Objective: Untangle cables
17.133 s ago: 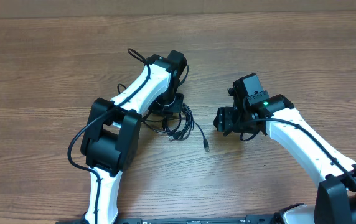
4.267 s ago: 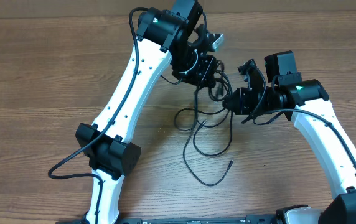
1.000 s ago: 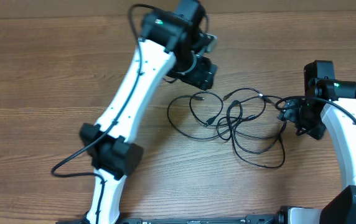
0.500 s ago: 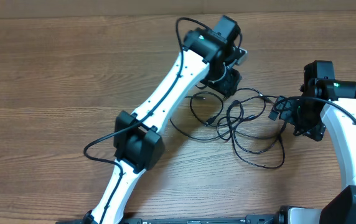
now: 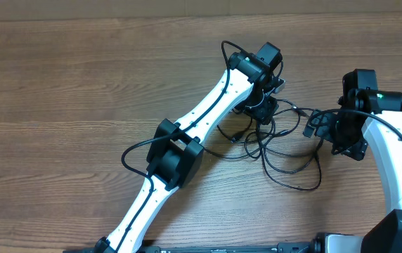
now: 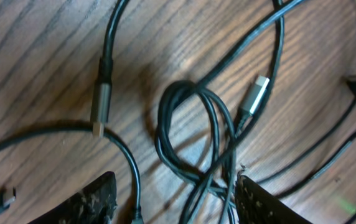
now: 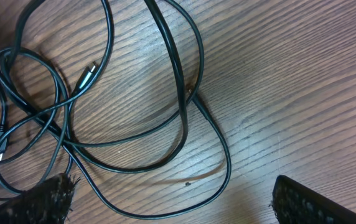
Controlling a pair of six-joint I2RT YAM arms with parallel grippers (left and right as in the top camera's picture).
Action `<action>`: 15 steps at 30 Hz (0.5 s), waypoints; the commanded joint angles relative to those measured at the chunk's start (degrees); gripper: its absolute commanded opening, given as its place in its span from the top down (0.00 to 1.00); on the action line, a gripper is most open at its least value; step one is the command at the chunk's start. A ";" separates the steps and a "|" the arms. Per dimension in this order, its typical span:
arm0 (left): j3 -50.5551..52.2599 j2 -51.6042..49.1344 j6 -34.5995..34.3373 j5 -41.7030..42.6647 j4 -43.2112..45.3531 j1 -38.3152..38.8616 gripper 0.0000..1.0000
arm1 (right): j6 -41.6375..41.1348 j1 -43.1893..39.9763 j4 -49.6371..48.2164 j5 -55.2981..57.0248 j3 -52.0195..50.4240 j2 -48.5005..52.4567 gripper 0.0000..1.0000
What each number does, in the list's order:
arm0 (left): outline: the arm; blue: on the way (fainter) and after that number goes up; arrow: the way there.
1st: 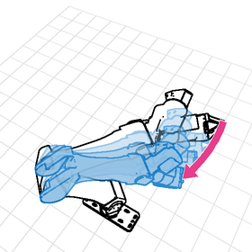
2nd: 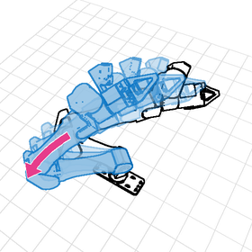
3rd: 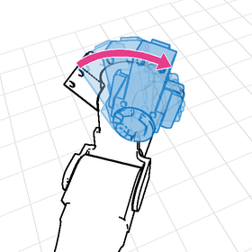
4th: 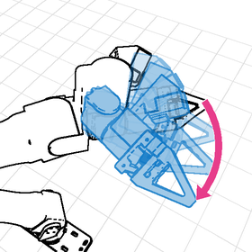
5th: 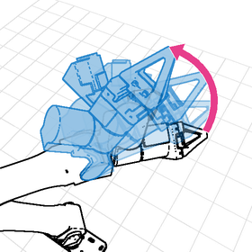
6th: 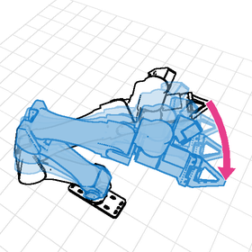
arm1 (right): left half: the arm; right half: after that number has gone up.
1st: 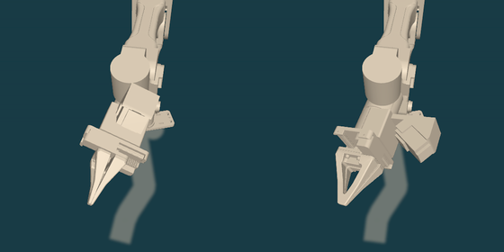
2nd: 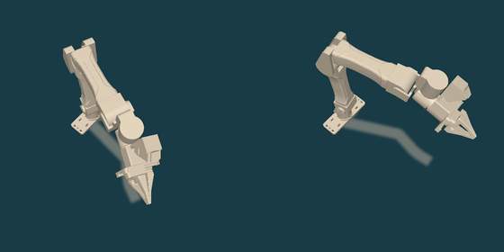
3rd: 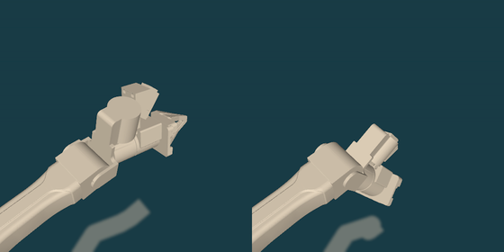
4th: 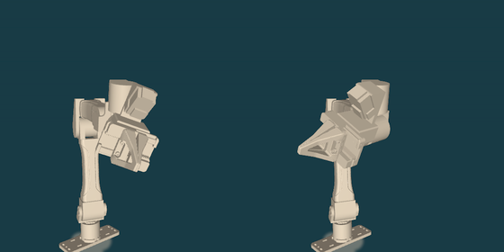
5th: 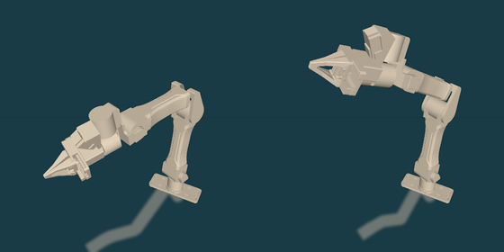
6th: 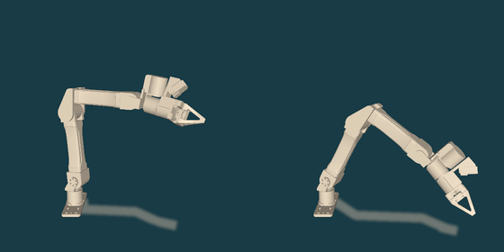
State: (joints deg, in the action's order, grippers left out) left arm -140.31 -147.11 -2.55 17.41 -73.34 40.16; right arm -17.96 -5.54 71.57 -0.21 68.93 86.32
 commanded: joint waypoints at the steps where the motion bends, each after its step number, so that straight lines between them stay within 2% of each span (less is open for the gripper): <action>1: -0.44 -1.90 1.05 0.22 0.79 0.79 0.39 | 0.44 0.11 -0.04 -0.55 0.15 -0.07 0.00; 9: -0.42 -4.50 0.31 0.20 2.71 2.08 0.37 | 0.44 0.11 0.24 -0.55 0.15 -0.07 0.00; 15: -0.39 -4.68 0.20 -0.52 3.78 2.80 0.41 | 0.44 0.11 0.46 -0.57 0.15 -0.07 0.00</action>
State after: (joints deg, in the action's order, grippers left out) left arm -140.29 -150.56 -2.59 17.39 -69.82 42.41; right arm -17.93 -5.54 71.88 -0.25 68.93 86.32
